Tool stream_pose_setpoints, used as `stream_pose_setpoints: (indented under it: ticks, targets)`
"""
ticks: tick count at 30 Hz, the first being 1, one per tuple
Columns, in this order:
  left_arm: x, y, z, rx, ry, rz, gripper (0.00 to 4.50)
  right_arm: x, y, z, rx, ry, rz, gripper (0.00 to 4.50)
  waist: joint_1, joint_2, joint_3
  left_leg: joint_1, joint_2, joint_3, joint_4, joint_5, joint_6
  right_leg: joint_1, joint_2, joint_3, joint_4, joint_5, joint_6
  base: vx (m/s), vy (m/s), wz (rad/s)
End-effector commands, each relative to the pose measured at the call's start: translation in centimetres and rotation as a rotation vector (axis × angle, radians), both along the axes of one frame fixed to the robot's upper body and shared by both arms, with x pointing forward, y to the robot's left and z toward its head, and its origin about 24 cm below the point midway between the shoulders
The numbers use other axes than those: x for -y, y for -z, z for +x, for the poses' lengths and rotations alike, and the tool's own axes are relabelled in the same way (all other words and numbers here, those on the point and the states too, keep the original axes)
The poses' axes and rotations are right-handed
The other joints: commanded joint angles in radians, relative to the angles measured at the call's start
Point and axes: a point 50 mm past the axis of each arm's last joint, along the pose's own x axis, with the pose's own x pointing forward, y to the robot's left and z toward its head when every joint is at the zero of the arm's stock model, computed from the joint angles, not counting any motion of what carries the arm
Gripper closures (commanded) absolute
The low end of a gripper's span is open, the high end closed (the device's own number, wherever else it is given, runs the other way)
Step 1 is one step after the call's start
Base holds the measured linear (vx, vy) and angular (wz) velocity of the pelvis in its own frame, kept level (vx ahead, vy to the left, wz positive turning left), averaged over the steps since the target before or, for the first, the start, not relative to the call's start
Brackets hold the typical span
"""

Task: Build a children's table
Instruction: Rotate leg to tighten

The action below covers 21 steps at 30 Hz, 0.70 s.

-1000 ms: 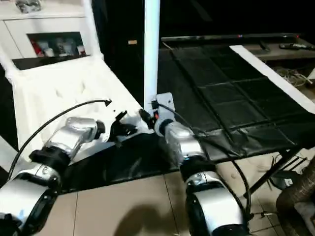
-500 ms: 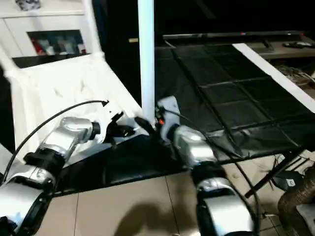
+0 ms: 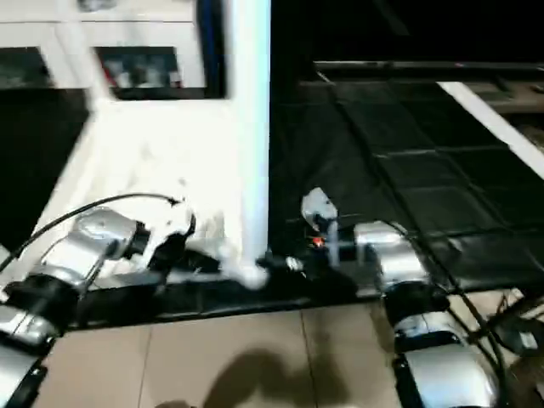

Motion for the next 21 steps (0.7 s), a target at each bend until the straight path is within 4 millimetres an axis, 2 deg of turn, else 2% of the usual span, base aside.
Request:
stream_pose_setpoints:
  ticks: [1,4,7,8,10,16,21]
  targets:
    - [1.2,0.0,-0.9,-0.014,0.147,0.017,4.50,-0.4,-0.9,0.0,0.019,-0.106,-0.015,0.05,-0.009,0.006,-0.067,0.006,0.030,0.002,-0.061,-0.194,0.080,0.059,-0.067,0.057,-0.065,-0.176,-0.243,0.000,0.000,0.00]
    - [1.3,-0.1,-1.1,-0.015,0.185,0.029,4.50,-0.7,-0.8,0.0,0.019,-0.134,-0.030,0.05,-0.002,0.003,-0.067,0.006,0.031,0.001,-0.062,-0.184,0.070,0.059,-0.070,0.059,-0.065,-0.192,-0.234,0.000,0.000,0.00]
    - [1.5,-0.2,-1.1,-0.007,0.208,0.038,4.50,-1.5,-0.6,0.1,0.010,-0.145,-0.036,0.31,-0.002,0.002,-0.066,0.003,0.029,0.002,-0.062,-0.178,0.064,0.059,-0.069,0.059,-0.066,-0.203,-0.227,0.000,0.000,0.00]
    - [1.7,-0.2,-1.2,-0.005,0.218,0.039,4.50,-2.0,-0.5,0.1,0.002,-0.168,-0.039,0.31,-0.002,0.005,-0.067,0.003,0.028,0.001,-0.061,-0.182,0.059,0.058,-0.070,0.059,-0.066,-0.214,-0.221,0.000,0.000,0.00]
    - [1.8,-0.2,-1.3,-0.006,0.227,0.043,4.50,-2.4,-0.4,0.0,-0.010,-0.193,-0.036,0.61,-0.002,0.005,-0.068,0.003,0.029,0.000,-0.062,-0.184,0.056,0.059,-0.070,0.058,-0.066,-0.216,-0.221,0.000,0.000,0.00]
    - [1.7,-0.1,-1.3,-0.001,0.224,0.052,4.50,-2.9,-0.4,-0.1,-0.034,-0.230,-0.022,1.09,-0.003,0.006,-0.068,0.003,0.029,0.000,-0.061,-0.181,0.060,0.059,-0.067,0.059,-0.062,-0.183,-0.230,0.000,0.000,0.00]
    - [1.5,-0.1,-1.3,0.003,0.216,0.055,4.50,-3.1,-0.3,-0.2,-0.047,-0.243,-0.025,1.52,-0.002,0.004,-0.068,0.003,0.028,0.001,-0.061,-0.177,0.058,0.060,-0.068,0.059,-0.064,-0.207,-0.220,0.000,0.000,0.00]
